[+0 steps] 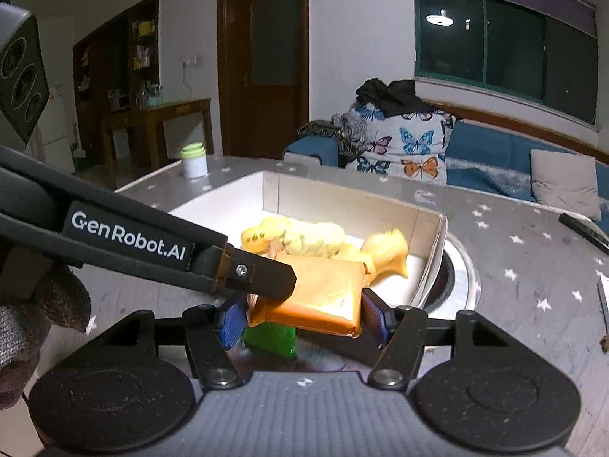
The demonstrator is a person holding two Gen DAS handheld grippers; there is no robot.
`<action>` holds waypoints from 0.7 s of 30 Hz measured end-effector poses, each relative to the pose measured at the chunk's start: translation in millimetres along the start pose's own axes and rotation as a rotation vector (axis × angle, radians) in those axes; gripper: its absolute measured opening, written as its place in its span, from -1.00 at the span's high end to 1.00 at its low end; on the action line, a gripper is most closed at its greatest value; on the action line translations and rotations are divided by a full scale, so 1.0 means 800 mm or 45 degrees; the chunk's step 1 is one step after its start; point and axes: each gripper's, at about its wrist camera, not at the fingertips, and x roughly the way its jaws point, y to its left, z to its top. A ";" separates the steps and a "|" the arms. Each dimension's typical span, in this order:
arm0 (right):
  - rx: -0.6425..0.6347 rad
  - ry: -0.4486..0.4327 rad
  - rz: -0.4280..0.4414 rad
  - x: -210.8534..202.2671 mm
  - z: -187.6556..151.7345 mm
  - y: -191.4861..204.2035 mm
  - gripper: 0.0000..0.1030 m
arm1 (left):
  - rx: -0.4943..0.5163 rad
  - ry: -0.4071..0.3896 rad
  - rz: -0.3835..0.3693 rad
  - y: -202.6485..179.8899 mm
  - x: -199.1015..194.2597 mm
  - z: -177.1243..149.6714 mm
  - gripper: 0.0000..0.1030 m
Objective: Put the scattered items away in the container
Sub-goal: 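Close both tools on the orange packet and drop it into the box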
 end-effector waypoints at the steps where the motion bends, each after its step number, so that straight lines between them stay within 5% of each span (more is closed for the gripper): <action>1: 0.003 -0.007 -0.004 0.001 0.003 -0.001 -0.22 | 0.000 -0.007 0.002 0.000 0.002 0.003 0.53; 21: 0.091 -0.016 -0.095 0.062 0.025 -0.032 -0.22 | -0.004 -0.018 0.042 0.012 0.061 0.030 0.53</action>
